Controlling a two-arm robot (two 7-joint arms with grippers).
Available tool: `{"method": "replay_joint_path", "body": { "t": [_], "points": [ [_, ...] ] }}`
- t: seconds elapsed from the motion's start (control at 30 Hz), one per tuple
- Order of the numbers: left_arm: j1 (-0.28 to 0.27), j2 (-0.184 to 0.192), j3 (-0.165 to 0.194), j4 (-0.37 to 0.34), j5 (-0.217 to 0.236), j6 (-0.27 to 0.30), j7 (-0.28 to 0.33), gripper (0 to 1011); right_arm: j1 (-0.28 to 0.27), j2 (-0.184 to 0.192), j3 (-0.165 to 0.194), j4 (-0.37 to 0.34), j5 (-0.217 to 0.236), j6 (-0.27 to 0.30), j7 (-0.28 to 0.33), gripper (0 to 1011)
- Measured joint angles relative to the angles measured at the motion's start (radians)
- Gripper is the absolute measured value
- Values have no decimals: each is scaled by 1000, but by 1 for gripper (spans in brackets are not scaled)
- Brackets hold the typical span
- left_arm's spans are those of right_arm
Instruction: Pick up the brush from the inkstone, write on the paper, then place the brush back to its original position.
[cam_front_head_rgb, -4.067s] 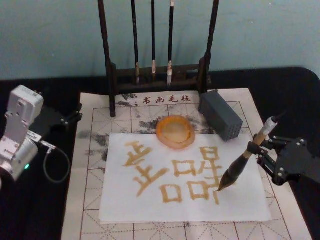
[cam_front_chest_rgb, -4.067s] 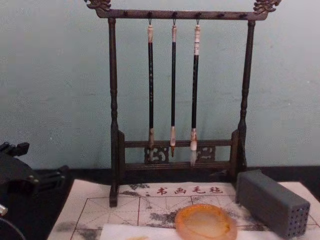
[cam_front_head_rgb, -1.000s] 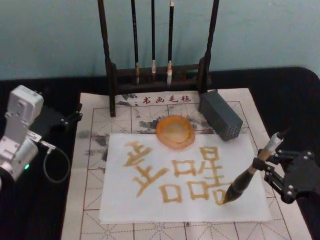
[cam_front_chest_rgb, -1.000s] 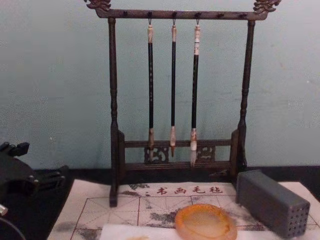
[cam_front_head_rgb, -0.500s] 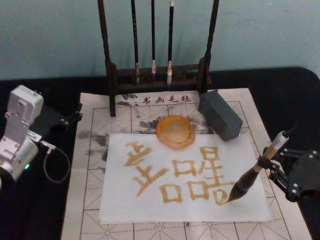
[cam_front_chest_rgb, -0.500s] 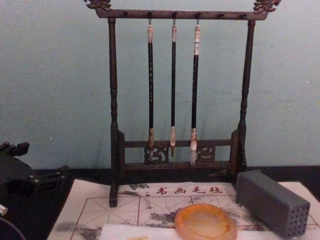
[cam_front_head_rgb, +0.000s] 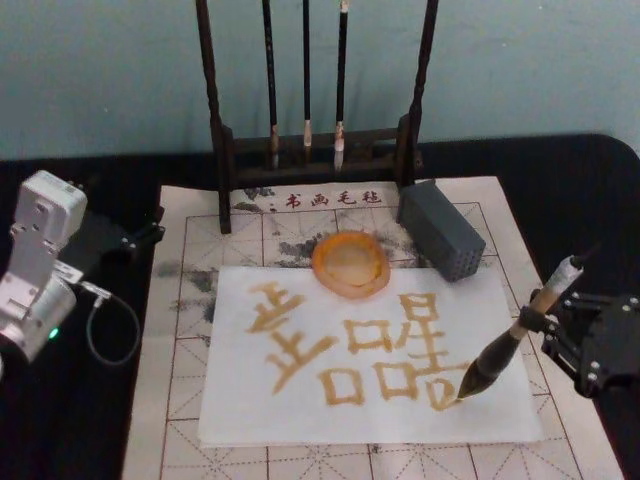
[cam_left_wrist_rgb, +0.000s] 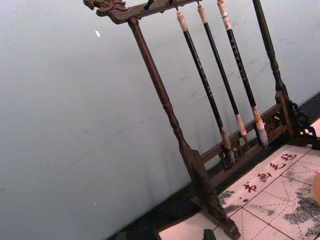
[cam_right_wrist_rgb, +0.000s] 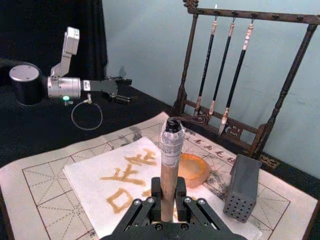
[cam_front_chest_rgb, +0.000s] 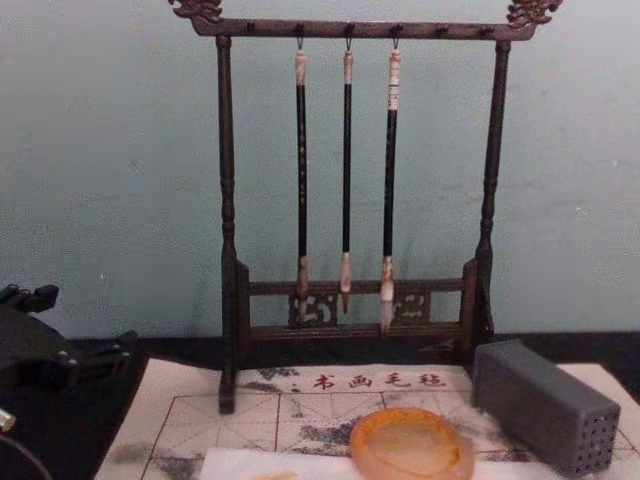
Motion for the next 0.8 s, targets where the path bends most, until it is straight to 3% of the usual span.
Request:
{"method": "replay_joint_path", "body": {
  "t": [0.27,0.43,0.8],
  "points": [
    [0,0,0,0,0,0,0,1001,29,-11,11,2,38,10,-3,187],
    [0,0,0,0,0,0,0,1001,85,-36,11,17,70,19,-22,187],
    [0,0,0,0,0,0,0,1001,267,-113,-57,85,175,103,-95,187]
  ]
}}
